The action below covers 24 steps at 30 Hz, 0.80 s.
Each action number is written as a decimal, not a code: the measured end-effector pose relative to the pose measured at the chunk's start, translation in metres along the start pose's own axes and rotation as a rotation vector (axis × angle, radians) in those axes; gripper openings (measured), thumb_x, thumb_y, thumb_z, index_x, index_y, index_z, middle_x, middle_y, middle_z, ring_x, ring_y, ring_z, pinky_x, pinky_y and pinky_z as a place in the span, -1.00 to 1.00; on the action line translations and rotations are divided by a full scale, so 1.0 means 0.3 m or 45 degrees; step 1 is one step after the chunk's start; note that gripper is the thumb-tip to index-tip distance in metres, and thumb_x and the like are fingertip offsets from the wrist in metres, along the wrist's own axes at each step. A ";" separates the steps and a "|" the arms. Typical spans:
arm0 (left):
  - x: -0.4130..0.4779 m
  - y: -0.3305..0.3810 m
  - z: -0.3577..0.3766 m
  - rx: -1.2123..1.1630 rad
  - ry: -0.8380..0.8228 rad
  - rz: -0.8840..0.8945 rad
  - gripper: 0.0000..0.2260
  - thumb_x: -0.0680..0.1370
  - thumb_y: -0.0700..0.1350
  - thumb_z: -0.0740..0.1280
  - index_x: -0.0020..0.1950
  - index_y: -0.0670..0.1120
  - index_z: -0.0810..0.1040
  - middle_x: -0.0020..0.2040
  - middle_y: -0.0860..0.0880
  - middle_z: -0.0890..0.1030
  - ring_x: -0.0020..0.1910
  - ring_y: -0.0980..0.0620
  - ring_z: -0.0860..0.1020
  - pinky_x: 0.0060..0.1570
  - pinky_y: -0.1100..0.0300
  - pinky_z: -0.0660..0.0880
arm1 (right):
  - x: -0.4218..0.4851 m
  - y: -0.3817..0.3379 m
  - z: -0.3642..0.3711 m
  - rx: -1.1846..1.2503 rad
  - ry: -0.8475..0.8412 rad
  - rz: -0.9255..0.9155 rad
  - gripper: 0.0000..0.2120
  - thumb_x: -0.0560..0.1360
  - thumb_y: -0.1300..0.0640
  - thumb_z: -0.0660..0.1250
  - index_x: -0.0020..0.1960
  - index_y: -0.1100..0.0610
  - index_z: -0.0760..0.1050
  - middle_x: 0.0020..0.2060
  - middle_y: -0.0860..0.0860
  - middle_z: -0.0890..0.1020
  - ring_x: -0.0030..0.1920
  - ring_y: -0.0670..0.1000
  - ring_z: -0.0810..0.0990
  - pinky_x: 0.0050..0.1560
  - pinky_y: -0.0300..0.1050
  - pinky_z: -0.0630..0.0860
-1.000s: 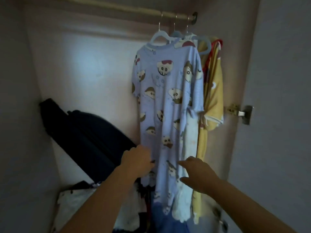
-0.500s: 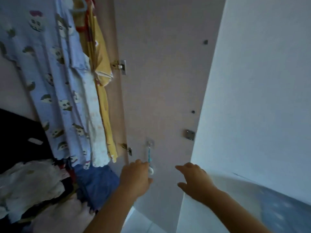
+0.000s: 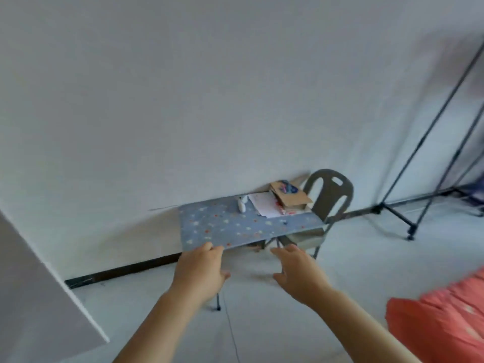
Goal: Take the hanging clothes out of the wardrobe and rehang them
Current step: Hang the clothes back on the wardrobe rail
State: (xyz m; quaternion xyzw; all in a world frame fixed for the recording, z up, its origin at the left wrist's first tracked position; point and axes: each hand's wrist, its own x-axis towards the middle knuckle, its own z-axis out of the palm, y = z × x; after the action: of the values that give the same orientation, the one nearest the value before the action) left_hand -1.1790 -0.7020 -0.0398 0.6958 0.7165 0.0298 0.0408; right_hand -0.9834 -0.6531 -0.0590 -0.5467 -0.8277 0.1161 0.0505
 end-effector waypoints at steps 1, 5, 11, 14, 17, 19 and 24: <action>0.010 0.121 0.016 -0.017 -0.020 0.082 -0.56 0.53 0.14 0.24 0.34 -0.03 0.35 0.27 -0.01 0.42 0.25 -0.05 0.42 0.14 0.13 0.38 | -0.077 0.106 -0.018 0.015 0.009 0.090 -0.49 0.50 0.01 0.28 0.42 0.01 0.27 0.28 0.04 0.41 0.29 0.10 0.38 0.26 -0.08 0.34; 0.023 0.569 0.059 -0.083 -0.117 0.403 -0.56 0.54 0.14 0.23 0.35 -0.04 0.34 0.31 -0.01 0.40 0.27 -0.04 0.41 0.19 0.12 0.38 | -0.387 0.463 -0.094 0.078 0.063 0.402 -0.46 0.51 -0.01 0.27 0.45 -0.02 0.22 0.32 0.00 0.39 0.32 0.07 0.36 0.29 -0.10 0.31; 0.016 1.116 0.119 -0.078 -0.232 0.801 -0.55 0.55 0.13 0.21 0.38 -0.04 0.31 0.35 -0.02 0.38 0.30 -0.03 0.37 0.26 0.13 0.31 | -0.777 0.844 -0.155 0.180 0.155 0.856 -0.47 0.48 -0.01 0.29 0.42 -0.05 0.25 0.29 0.00 0.40 0.29 0.07 0.38 0.28 -0.10 0.34; 0.014 1.350 0.161 -0.063 -0.270 0.977 -0.54 0.55 0.14 0.21 0.40 -0.01 0.27 0.35 0.01 0.37 0.32 0.00 0.35 0.28 0.14 0.27 | -0.927 0.995 -0.174 0.214 0.200 1.036 -0.45 0.48 -0.01 0.29 0.44 -0.05 0.23 0.30 0.00 0.39 0.31 0.06 0.37 0.28 -0.12 0.33; 0.020 1.581 0.210 -0.049 -0.291 1.140 -0.51 0.55 0.15 0.21 0.43 0.01 0.24 0.36 0.01 0.38 0.32 0.00 0.37 0.27 0.13 0.28 | -1.051 1.149 -0.181 0.232 0.247 1.194 -0.45 0.49 0.02 0.27 0.45 -0.04 0.23 0.33 -0.01 0.38 0.33 0.05 0.36 0.29 -0.13 0.32; 0.034 1.740 0.245 -0.023 -0.306 1.247 -0.47 0.55 0.15 0.21 0.46 0.01 0.19 0.39 0.01 0.34 0.34 -0.01 0.35 0.28 0.13 0.26 | -1.120 1.256 -0.185 0.244 0.261 1.302 -0.45 0.47 0.04 0.27 0.44 -0.04 0.24 0.32 -0.01 0.39 0.32 0.04 0.36 0.28 -0.11 0.34; 0.081 2.139 0.311 0.054 -0.344 1.467 -0.49 0.55 0.13 0.21 0.45 0.00 0.20 0.39 -0.02 0.32 0.37 -0.03 0.31 0.30 0.12 0.25 | -1.262 1.506 -0.218 0.294 0.277 1.524 -0.51 0.49 0.06 0.27 0.41 -0.04 0.29 0.26 -0.01 0.42 0.27 0.03 0.40 0.23 -0.13 0.37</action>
State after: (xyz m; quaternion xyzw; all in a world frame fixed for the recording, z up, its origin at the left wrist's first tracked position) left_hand -0.5320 -0.6598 -0.0693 0.9710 0.2122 -0.0560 0.0950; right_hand -0.4158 -0.8217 -0.0908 -0.9159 -0.3498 0.1566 0.1197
